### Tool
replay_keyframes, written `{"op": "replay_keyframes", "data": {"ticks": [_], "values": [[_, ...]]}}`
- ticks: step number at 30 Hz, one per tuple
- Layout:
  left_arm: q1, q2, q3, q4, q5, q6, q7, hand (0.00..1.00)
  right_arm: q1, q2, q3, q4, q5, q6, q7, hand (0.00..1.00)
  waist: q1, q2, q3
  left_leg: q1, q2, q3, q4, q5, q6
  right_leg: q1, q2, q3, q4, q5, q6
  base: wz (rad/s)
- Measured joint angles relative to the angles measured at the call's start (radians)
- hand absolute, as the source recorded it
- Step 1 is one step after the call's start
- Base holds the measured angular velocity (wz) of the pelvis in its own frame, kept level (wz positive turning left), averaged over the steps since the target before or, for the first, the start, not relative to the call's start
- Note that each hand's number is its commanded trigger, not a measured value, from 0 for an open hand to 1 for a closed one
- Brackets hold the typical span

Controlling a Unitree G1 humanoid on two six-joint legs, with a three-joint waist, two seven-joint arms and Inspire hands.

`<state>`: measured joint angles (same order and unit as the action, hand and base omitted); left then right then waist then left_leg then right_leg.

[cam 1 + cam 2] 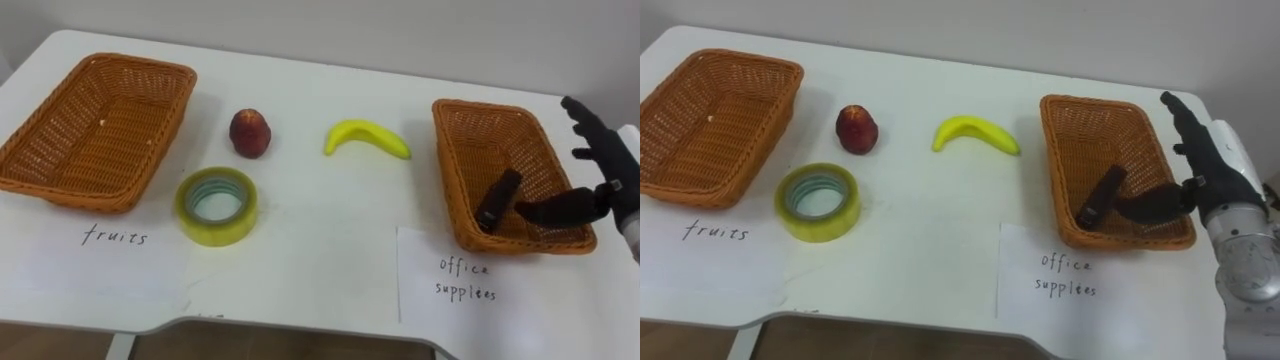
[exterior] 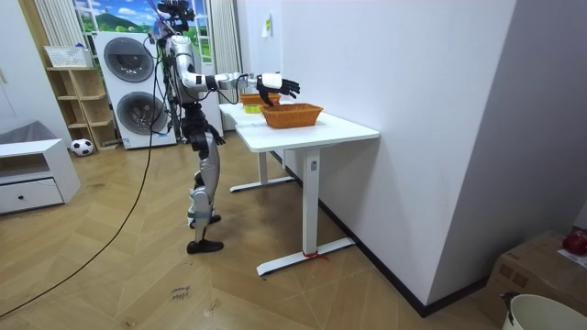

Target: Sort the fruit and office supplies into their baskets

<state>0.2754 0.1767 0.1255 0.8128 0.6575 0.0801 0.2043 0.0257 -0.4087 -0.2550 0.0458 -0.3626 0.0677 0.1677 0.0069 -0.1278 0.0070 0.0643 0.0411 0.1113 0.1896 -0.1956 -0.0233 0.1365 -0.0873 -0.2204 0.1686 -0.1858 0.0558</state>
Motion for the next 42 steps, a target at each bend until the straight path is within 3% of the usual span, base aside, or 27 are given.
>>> {"op": "replay_keyframes", "data": {"ticks": [19, 26, 30, 34, 42], "values": [[0.0, 0.001, 0.0, -0.003, 0.0, 0.0, -0.007, 0.0, -0.001, 0.0, 0.0, -0.009, 0.018, 0.0, 0.0, 0.0, 0.004, 0.002, -0.0026, 0.0, 0.0, 0.001, 0.0, 0.0, 0.0, 0.0, 0.0, 0.0, 0.002, 0.0, 0.0, 0.0], [-0.002, 0.002, 0.0, -0.003, 0.001, -0.001, -0.008, 0.0, -0.007, 0.0, 0.0, -0.164, 0.104, -0.002, -0.039, 0.0, 0.023, -0.005, -0.0082, 0.002, 0.001, 0.008, -0.002, 0.0, 0.0, -0.003, -0.001, 0.0, 0.001, 0.0, 0.0, -0.01], [-0.004, 0.002, 0.0, -0.004, 0.001, -0.001, -0.008, 0.0, -0.035, 0.0, 0.005, -0.191, 0.164, -0.004, -0.047, 0.0, 0.033, -0.012, -0.0024, 0.005, 0.001, 0.009, -0.002, 0.0, 0.0, 0.001, -0.001, -0.001, 0.001, 0.0, 0.0, -0.01], [-0.007, 0.001, -0.001, 0.0, 0.002, 0.0, -0.012, 0.0, -0.086, 0.0, 0.03, -0.192, 0.168, -0.005, -0.062, 0.0, 0.05, -0.003, 0.0044, 0.001, 0.001, 0.008, -0.002, 0.0, 0.0, 0.001, -0.001, -0.003, 0.001, 0.0, 0.0, 0.0], [-0.01, 0.0, -0.006, 0.0, 0.001, 0.004, -0.012, 0.0, -0.09, 0.0, 0.107, -0.192, 0.155, -0.004, -0.062, 0.0, 0.081, 0.0, 0.0053, -0.01, 0.0, -0.01, -0.002, 0.0, 0.0, 0.0, -0.001, -0.029, 0.002, 0.0, 0.0, 0.06]]}}
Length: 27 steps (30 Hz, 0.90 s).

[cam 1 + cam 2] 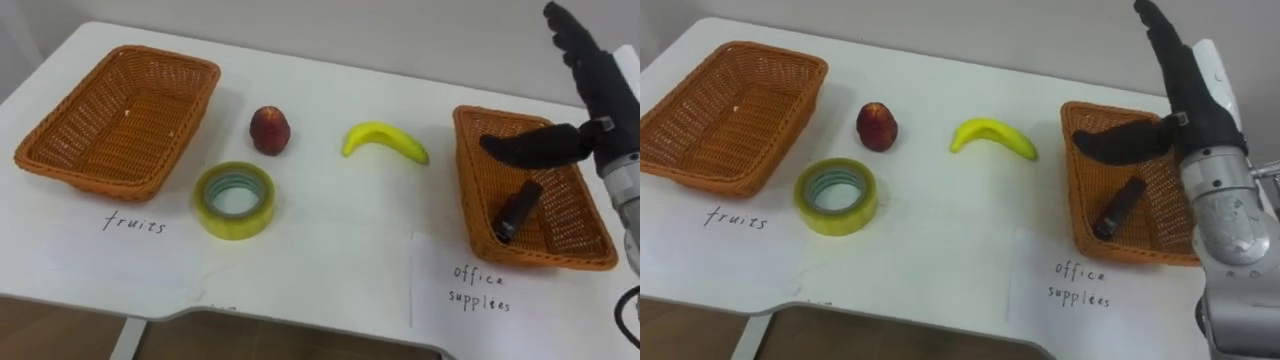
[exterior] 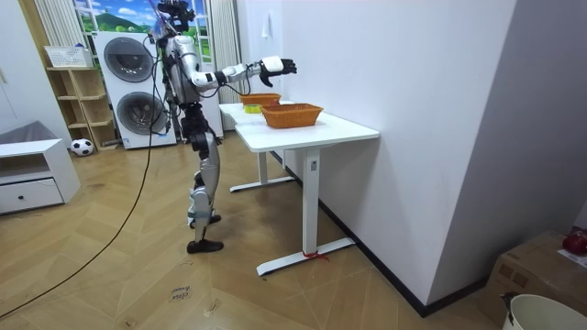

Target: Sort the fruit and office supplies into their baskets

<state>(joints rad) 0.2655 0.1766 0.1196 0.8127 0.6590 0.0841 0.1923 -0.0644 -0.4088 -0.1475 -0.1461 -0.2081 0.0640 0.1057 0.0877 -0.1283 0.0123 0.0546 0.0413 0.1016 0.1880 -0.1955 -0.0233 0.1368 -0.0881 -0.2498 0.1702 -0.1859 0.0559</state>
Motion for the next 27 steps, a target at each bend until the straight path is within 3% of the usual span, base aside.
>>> {"op": "replay_keyframes", "data": {"ticks": [9, 12, 22, 27], "values": [[-0.02, -0.002, -0.016, -0.003, 0.0, 0.028, -0.011, 0.0, -0.078, 0.004, 0.147, -0.009, -0.044, 0.006, 0.025, 0.0, 0.008, -0.004, -0.0053, -0.008, -0.003, -0.032, 0.003, 0.0, 0.0, 0.005, 0.0, -0.027, 0.0, 0.0, 0.0, 0.11], [-0.028, -0.003, -0.025, -0.003, -0.001, 0.028, -0.011, 0.0, -0.078, 0.018, 0.167, -0.009, -0.043, 0.022, 0.026, 0.0, 0.032, -0.003, -0.0051, -0.007, -0.005, -0.048, 0.004, 0.0, 0.0, 0.014, 0.001, -0.033, -0.002, 0.0, 0.0, 0.19], [-0.018, -0.005, -0.026, -0.003, 0.0, 0.034, -0.008, 0.0, -0.092, 0.044, 0.2, 0.002, -0.001, 0.025, 0.023, 0.0, 0.087, 0.01, 0.003, -0.006, -0.014, -0.091, 0.004, 0.001, 0.001, 0.04, -0.002, -0.059, -0.006, 0.0, 0.0, 0.16], [-0.002, -0.008, -0.025, 0.005, 0.011, 0.051, -0.007, 0.0, -0.109, 0.064, 0.245, 0.06, -0.034, 0.026, 0.024, 0.0, 0.108, 0.017, 0.0072, -0.015, -0.021, -0.112, 0.007, 0.002, 0.003, 0.044, -0.007, -0.095, -0.005, 0.0, 0.001, 0.14]]}}
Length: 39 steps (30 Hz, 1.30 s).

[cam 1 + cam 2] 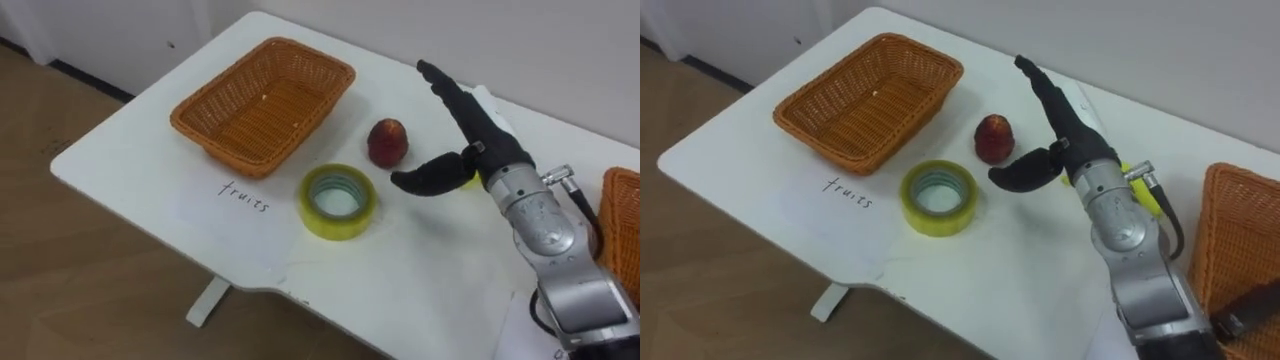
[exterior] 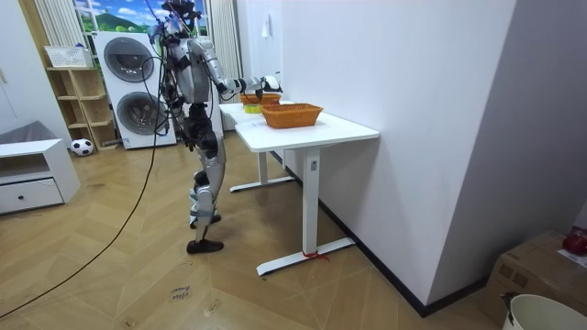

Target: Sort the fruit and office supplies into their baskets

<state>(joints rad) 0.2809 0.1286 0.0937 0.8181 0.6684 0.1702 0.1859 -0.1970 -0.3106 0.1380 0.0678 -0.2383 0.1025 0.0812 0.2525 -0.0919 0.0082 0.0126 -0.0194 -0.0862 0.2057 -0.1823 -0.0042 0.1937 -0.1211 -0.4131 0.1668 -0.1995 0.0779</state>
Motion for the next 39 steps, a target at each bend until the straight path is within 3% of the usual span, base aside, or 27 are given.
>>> {"op": "replay_keyframes", "data": {"ticks": [16, 20, 25, 39], "values": [[0.007, -0.003, -0.001, -0.001, 0.0, 0.0, 0.002, 0.0, -0.041, 0.019, 0.0, 0.073, 0.011, 0.0, -0.005, 0.0, 0.004, -0.008, 0.0047, -0.008, -0.013, -0.031, 0.0, 0.003, 0.003, 0.006, -0.003, 0.001, -0.001, 0.0, 0.0, 0.07], [0.019, -0.003, -0.001, -0.012, 0.001, -0.001, 0.002, 0.0, -0.044, 0.031, 0.002, 0.087, 0.011, 0.0, -0.005, 0.0, 0.005, -0.008, 0.0094, -0.008, -0.014, -0.04, -0.001, 0.003, 0.003, 0.009, -0.002, 0.002, 0.0, 0.0, 0.0, 0.07], [0.023, -0.003, -0.001, -0.017, 0.001, -0.002, 0.002, 0.0, -0.061, 0.032, 0.041, 0.118, 0.011, 0.0, -0.005, 0.0, 0.007, -0.008, 0.0116, -0.009, -0.015, -0.042, -0.004, 0.003, 0.003, 0.01, -0.002, 0.004, 0.0, 0.0, 0.0, 0.04], [0.026, 0.007, -0.037, -0.045, 0.001, -0.006, 0.007, 0.0, -0.061, 0.034, 0.068, 0.118, -0.001, -0.003, -0.042, 0.0, 0.054, -0.008, 0.0103, -0.004, -0.012, -0.064, -0.007, 0.003, 0.003, 0.011, 0.0, 0.001, 0.009, 0.0, 0.0, 0.02]]}}
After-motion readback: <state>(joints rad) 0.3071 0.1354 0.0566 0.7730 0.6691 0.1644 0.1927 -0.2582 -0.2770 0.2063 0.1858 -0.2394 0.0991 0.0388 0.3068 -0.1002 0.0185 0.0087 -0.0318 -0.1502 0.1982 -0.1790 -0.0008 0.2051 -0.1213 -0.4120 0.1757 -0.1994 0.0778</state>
